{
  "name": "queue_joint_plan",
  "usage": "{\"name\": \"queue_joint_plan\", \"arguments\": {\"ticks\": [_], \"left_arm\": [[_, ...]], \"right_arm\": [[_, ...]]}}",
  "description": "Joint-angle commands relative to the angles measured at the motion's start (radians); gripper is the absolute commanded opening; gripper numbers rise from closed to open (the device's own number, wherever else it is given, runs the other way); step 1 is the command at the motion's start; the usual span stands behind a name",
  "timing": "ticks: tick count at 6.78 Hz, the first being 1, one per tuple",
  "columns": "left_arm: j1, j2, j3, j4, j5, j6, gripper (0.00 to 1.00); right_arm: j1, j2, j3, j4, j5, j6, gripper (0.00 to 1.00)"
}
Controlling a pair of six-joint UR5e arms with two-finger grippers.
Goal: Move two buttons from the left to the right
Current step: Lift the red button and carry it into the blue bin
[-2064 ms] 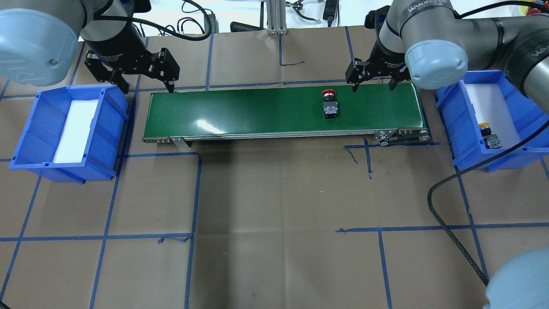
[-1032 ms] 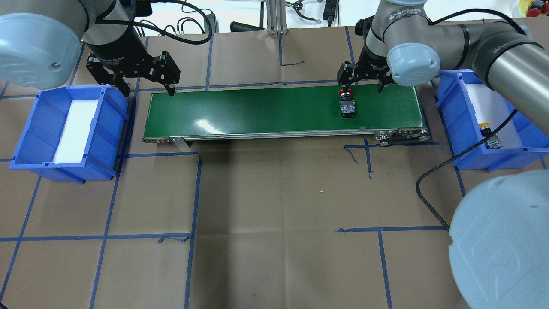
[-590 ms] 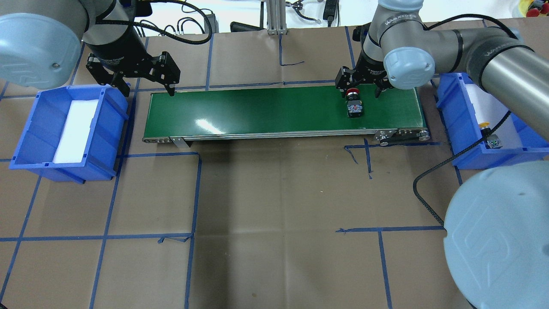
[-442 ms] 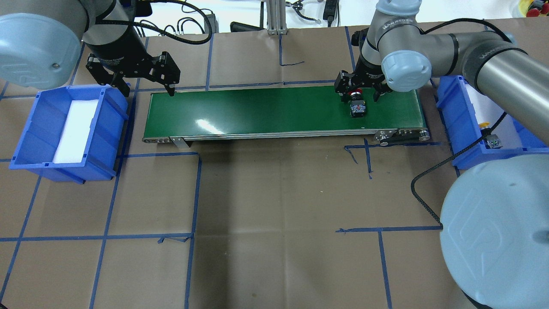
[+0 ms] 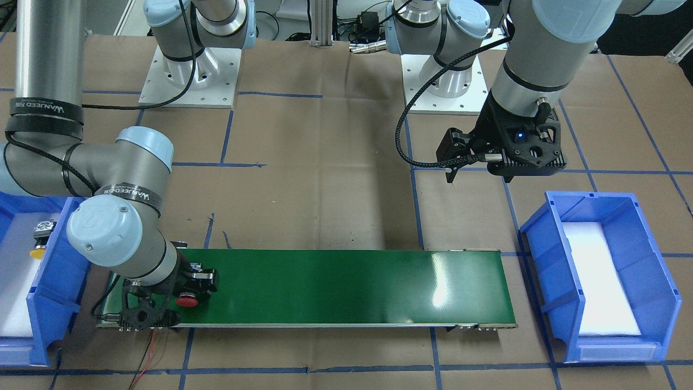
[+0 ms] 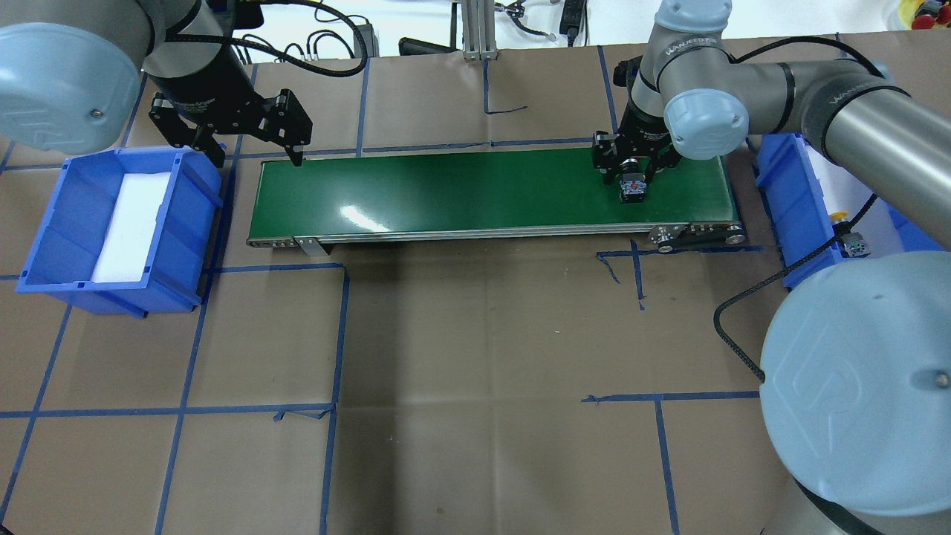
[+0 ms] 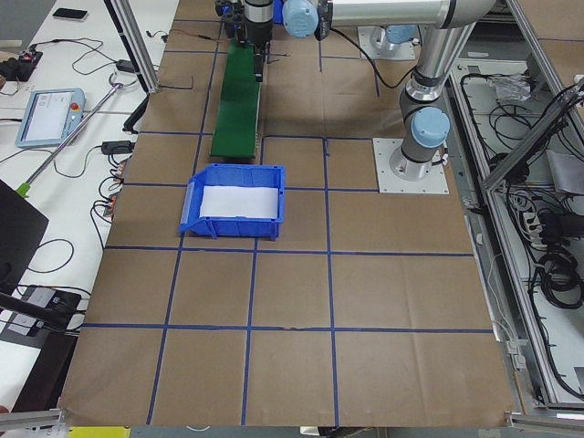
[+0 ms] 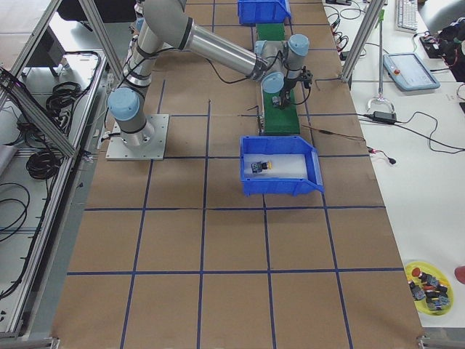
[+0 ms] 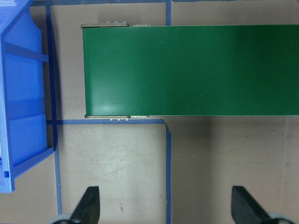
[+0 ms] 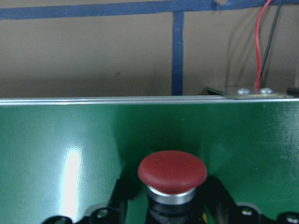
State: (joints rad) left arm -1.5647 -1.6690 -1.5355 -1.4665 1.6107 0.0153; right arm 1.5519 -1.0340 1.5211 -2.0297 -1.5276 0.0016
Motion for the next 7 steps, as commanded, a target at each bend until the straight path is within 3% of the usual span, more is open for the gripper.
{"name": "queue_joint_plan", "arguments": {"ticks": [1, 2, 3, 5, 7], "left_arm": [[0.000, 0.000, 0.000, 0.000, 0.000, 0.000, 1.00], [0.000, 0.002, 0.000, 0.000, 0.000, 0.000, 1.00], [0.000, 0.002, 0.000, -0.002, -0.003, 0.000, 1.00], [-0.002, 0.002, 0.002, -0.003, -0.009, 0.002, 1.00], [-0.003, 0.006, 0.002, -0.018, -0.055, -0.003, 1.00]], "right_arm": [[-0.050, -0.009, -0.007, 0.011, -0.005, -0.050, 0.07], [-0.087, -0.043, -0.025, 0.069, -0.003, -0.054, 0.04], [-0.146, -0.090, -0.082, 0.220, 0.000, -0.058, 0.03], [-0.258, -0.135, -0.233, 0.420, -0.005, -0.192, 0.03], [-0.416, -0.120, -0.291, 0.412, -0.006, -0.454, 0.04]]}}
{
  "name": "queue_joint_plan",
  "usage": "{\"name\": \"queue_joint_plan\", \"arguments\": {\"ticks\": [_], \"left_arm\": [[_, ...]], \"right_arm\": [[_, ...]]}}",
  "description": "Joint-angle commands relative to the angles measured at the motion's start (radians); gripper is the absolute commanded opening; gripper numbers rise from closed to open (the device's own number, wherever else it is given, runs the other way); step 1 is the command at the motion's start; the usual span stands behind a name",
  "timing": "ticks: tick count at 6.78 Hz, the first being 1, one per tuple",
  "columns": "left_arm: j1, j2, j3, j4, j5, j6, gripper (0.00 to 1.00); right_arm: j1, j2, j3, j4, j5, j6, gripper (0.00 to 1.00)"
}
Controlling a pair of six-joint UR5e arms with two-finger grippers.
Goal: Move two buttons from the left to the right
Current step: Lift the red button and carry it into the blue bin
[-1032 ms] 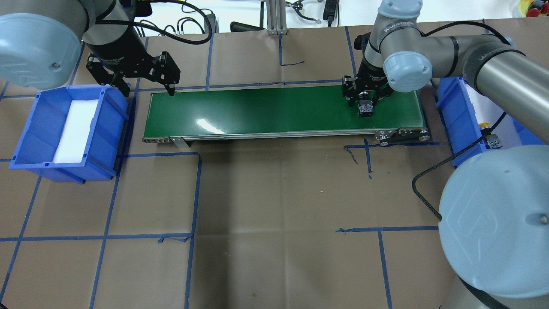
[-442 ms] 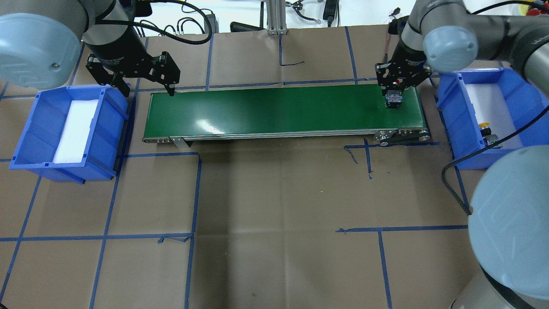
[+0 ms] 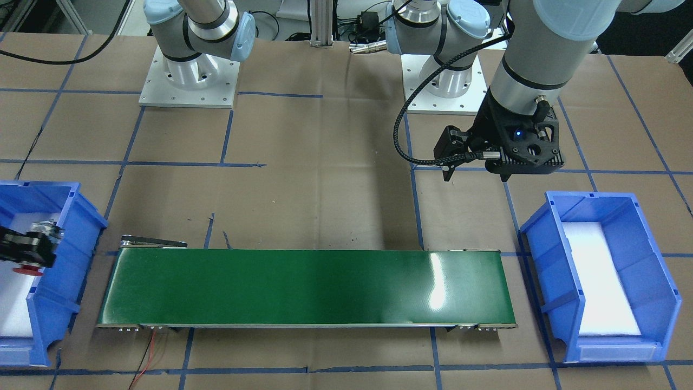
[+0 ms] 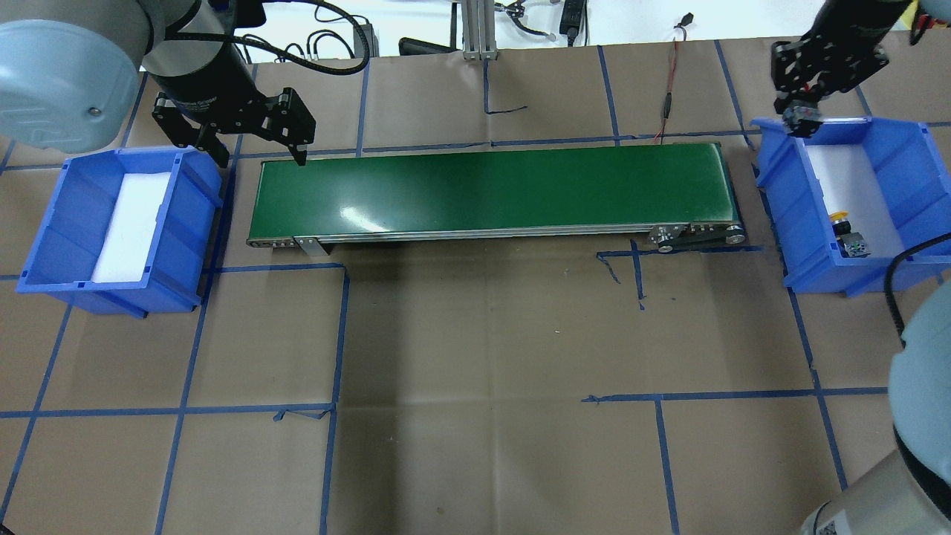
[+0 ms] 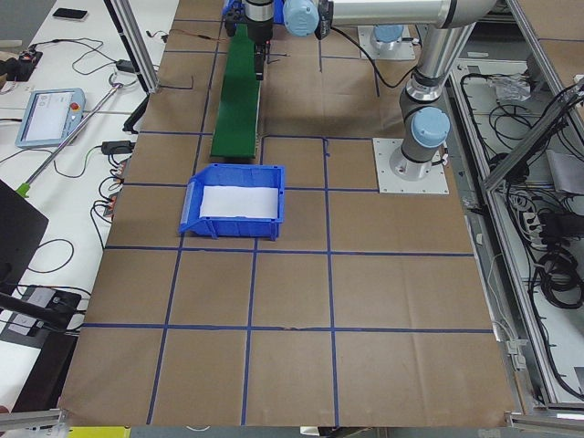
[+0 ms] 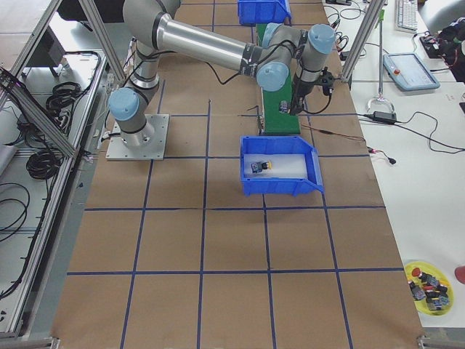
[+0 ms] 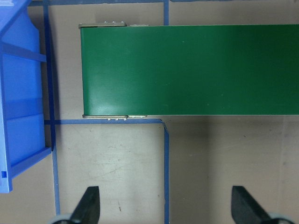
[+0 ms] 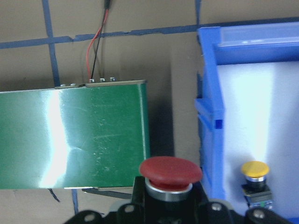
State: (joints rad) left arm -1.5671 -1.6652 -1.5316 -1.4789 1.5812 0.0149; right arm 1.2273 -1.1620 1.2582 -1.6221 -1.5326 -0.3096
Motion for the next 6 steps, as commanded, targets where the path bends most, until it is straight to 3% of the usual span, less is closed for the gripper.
{"name": "queue_joint_plan", "arguments": {"ticks": [1, 3, 6], "left_arm": [[-0.001, 0.002, -0.004, -0.006, -0.024, -0.001, 1.00], [-0.001, 0.002, -0.005, -0.007, -0.020, -0.001, 1.00], [-0.001, 0.002, -0.005, -0.012, -0.021, -0.001, 1.00]], "right_arm": [[-0.150, 0.043, -0.026, -0.011, 0.003, -0.207, 0.04], [-0.173, 0.129, -0.017, -0.138, 0.000, -0.308, 0.03], [-0.172, 0.142, 0.153, -0.344, 0.005, -0.307, 0.03]]}}
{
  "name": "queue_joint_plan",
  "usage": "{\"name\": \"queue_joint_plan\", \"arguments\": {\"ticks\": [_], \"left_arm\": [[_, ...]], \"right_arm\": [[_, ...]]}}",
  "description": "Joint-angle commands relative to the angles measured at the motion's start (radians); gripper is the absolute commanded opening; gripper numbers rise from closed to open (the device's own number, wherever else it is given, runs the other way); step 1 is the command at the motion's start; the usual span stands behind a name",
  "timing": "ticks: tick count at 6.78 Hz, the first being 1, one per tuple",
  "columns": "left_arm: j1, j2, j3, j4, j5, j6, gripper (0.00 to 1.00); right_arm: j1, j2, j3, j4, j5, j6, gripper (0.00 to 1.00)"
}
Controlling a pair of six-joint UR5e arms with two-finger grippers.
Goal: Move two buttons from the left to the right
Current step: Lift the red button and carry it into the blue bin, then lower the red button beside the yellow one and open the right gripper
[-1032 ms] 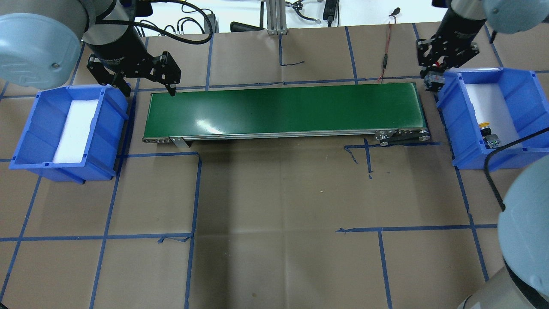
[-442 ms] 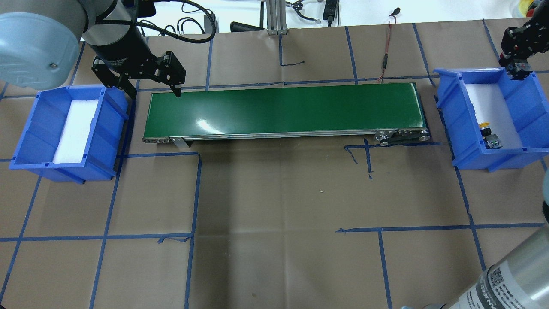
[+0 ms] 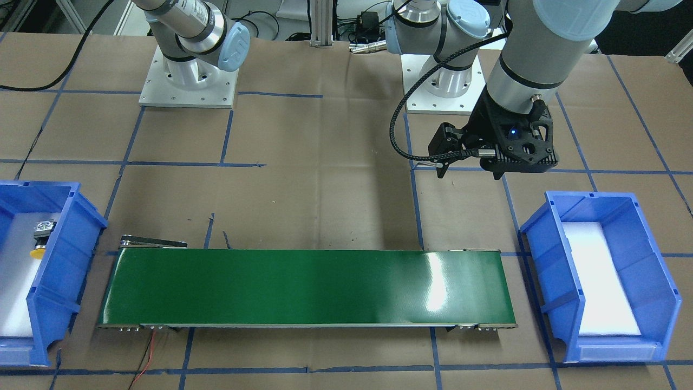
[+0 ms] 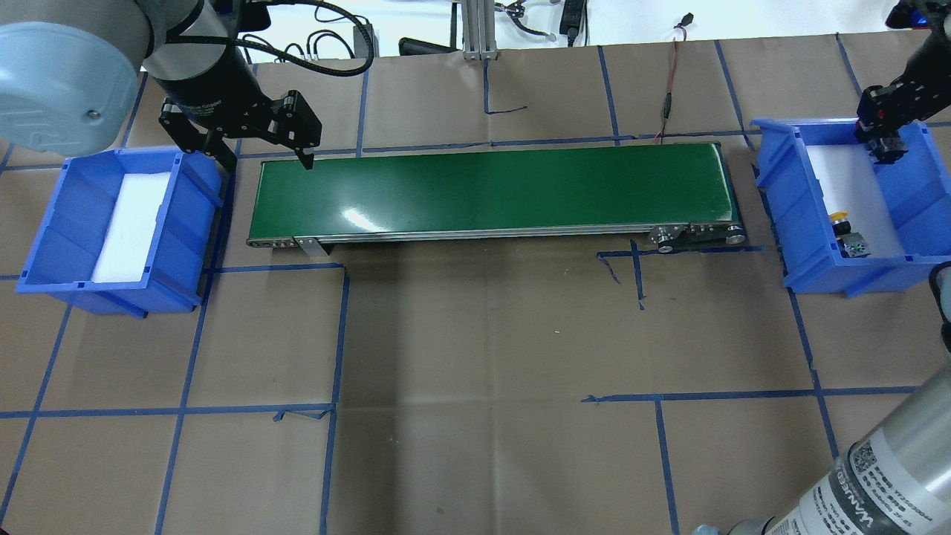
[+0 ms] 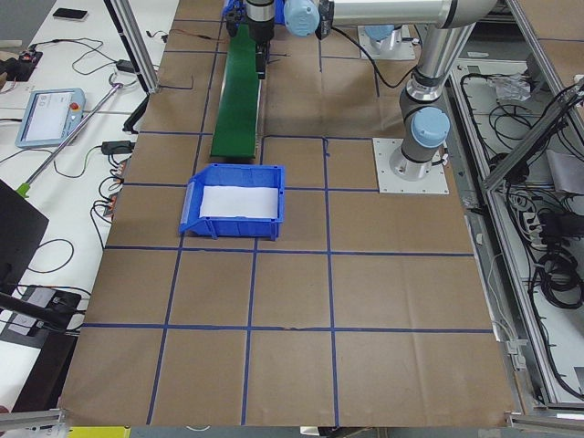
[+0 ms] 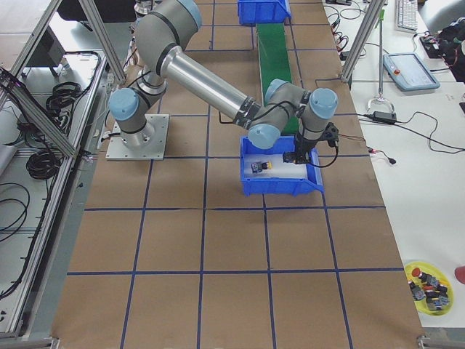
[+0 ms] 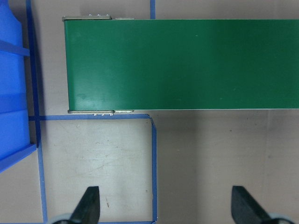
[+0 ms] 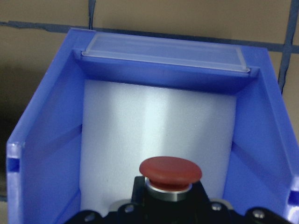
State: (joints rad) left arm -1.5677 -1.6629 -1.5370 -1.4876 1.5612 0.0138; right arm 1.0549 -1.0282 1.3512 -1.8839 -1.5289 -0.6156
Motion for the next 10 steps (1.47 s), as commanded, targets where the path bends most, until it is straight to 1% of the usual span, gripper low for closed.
{"name": "queue_joint_plan", "arguments": {"ticks": [1, 2, 3, 4, 6, 7, 8, 9, 10], "left_arm": [[0.000, 0.002, 0.000, -0.013, -0.001, 0.000, 1.00], [0.000, 0.002, 0.000, -0.013, -0.003, 0.000, 1.00], [0.000, 0.002, 0.000, -0.013, -0.001, 0.000, 1.00], [0.000, 0.003, 0.000, -0.014, -0.001, 0.000, 1.00], [0.000, 0.002, -0.002, -0.014, 0.000, 0.000, 1.00], [0.000, 0.002, -0.002, -0.014, 0.000, 0.000, 1.00], [0.000, 0.002, -0.002, -0.013, 0.000, 0.000, 1.00], [0.000, 0.002, -0.002, -0.011, -0.003, 0.000, 1.00], [0.000, 0.002, -0.002, -0.011, -0.004, 0.000, 1.00]], "right_arm": [[0.004, 0.034, 0.071, -0.116, 0.000, -0.001, 0.03], [0.004, 0.057, 0.072, -0.129, 0.001, -0.001, 0.03], [0.010, 0.077, 0.071, -0.179, 0.000, 0.007, 0.04], [0.019, 0.095, 0.069, -0.182, 0.000, 0.014, 0.04], [0.027, 0.097, 0.072, -0.176, -0.007, 0.016, 0.04], [0.027, 0.096, 0.074, -0.158, -0.014, 0.014, 0.08], [0.033, 0.096, 0.072, -0.111, -0.067, 0.013, 0.34], [0.034, 0.093, 0.072, -0.109, -0.079, 0.014, 0.98], [0.034, 0.083, 0.071, -0.104, -0.080, 0.013, 0.99]]}}
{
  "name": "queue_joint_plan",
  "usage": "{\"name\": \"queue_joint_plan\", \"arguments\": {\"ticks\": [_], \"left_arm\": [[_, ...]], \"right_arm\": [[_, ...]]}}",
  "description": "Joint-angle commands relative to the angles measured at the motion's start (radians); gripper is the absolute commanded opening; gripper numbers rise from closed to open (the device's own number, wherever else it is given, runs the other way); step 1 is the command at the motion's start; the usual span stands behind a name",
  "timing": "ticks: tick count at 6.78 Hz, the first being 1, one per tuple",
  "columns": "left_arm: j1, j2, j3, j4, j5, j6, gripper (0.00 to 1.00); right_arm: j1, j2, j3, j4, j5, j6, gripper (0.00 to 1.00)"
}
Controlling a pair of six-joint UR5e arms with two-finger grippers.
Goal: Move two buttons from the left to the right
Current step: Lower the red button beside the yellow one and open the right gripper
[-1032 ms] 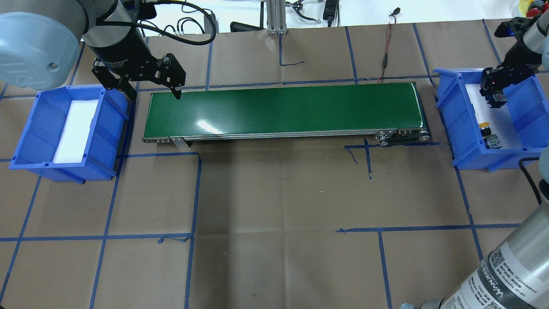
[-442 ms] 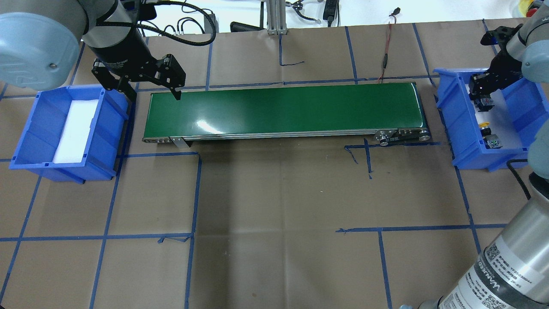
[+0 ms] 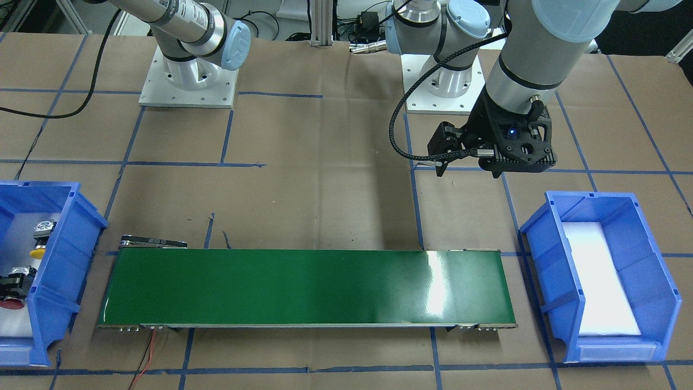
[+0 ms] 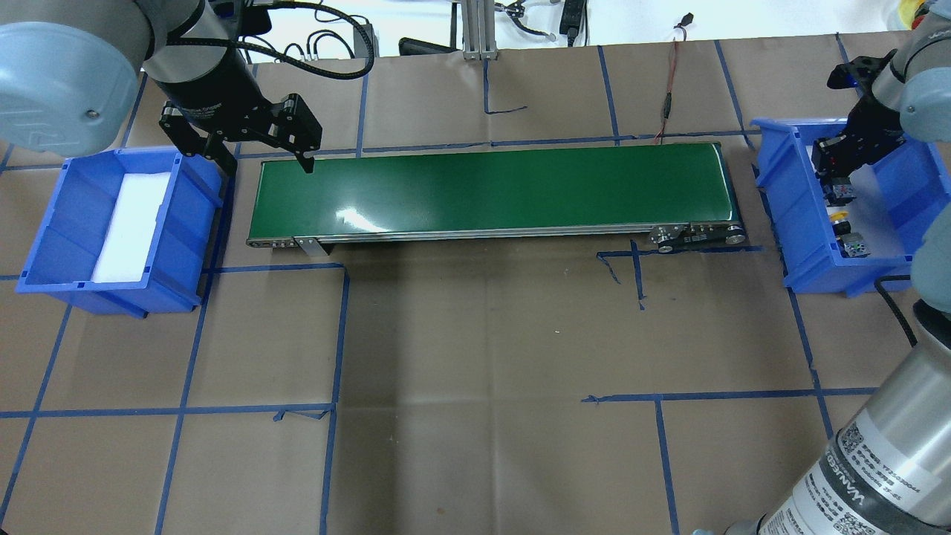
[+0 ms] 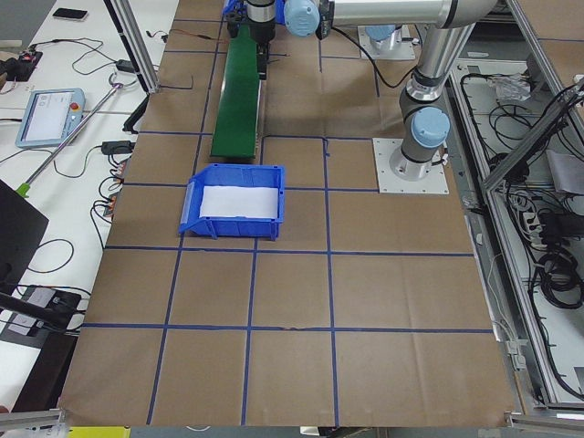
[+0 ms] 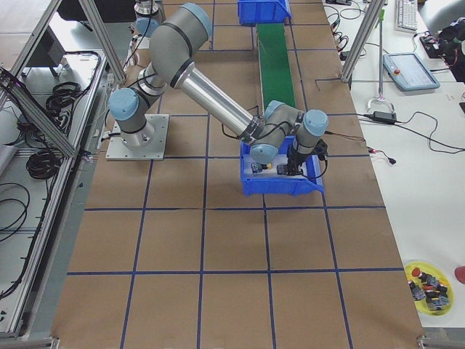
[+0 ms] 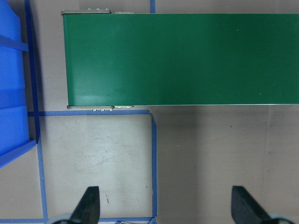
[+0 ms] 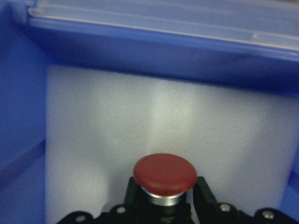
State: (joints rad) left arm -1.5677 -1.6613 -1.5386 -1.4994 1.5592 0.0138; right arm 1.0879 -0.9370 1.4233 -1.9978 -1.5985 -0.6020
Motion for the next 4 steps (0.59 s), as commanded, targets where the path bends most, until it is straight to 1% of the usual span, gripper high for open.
{"name": "queue_joint_plan", "arguments": {"ticks": [1, 2, 4], "left_arm": [[0.000, 0.000, 0.000, 0.001, -0.002, 0.000, 1.00], [0.000, 0.000, 0.000, 0.001, -0.002, 0.000, 1.00], [0.000, 0.000, 0.000, 0.001, -0.004, 0.000, 1.00]], "right_arm": [[0.003, -0.014, -0.007, 0.020, -0.011, -0.001, 0.99], [0.006, -0.032, -0.017, 0.065, -0.012, -0.001, 0.99], [0.007, -0.168, -0.015, 0.172, -0.011, 0.005, 1.00]]}}
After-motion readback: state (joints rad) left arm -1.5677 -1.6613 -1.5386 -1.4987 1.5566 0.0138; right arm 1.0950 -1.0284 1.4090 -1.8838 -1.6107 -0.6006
